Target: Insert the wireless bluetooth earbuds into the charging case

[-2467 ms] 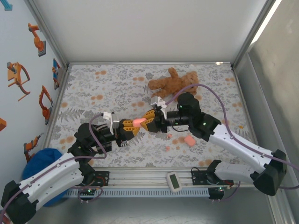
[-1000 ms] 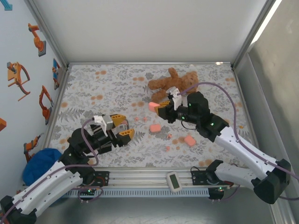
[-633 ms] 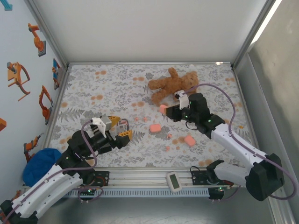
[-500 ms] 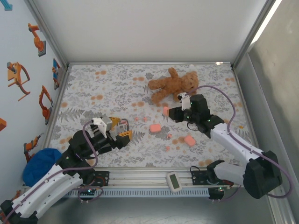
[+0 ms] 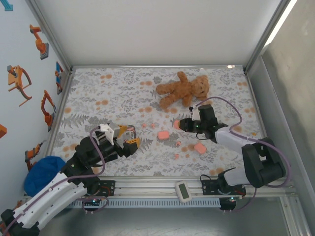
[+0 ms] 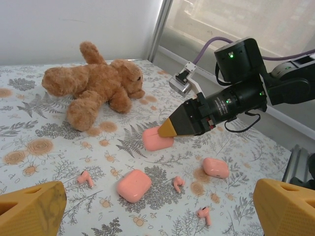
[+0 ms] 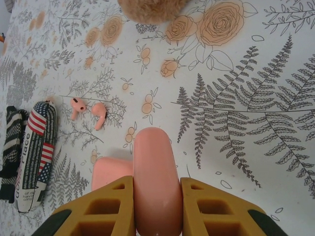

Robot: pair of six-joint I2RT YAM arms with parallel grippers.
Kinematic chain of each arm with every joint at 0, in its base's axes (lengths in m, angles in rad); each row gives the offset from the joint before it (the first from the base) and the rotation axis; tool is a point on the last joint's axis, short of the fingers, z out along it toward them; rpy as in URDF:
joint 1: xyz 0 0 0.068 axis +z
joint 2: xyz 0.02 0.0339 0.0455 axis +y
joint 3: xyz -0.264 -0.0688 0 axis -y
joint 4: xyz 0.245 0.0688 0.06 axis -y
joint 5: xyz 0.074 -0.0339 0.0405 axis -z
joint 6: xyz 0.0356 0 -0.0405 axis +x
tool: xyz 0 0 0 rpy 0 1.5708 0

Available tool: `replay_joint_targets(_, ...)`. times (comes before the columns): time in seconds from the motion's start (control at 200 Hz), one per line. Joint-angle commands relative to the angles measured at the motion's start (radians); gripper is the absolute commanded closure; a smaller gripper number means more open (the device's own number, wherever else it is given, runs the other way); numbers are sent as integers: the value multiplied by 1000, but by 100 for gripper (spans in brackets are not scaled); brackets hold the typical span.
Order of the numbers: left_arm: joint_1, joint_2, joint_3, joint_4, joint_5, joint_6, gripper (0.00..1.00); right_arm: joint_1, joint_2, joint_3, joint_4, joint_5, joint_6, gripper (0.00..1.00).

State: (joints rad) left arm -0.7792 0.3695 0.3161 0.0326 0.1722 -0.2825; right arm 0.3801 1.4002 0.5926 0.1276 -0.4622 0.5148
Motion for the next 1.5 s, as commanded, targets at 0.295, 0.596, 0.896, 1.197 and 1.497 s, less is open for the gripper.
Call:
replay_joint_targets(0.295,-2,6,-12,26,-2,-34,4,-14,145,-14,193,-87,88,81)
replay_joint_targets(0.596,-2,-1,-7,-2,-7,-24,4,-19,253,1,263,-114,145,82)
replay_joint_targets(0.896,-2,-20,-13,-29,-24,-17,4,-20,272,4,267,-106,161,72)
replay_joint_targets(1.197,-2,-35,1,-85,-47,8,4,-24,211,10,208,-88,119,60)
replay_joint_targets(1.497,-2,-51,-10,-97,-66,0,4,-24,-5,18,-13,16,-21,51)
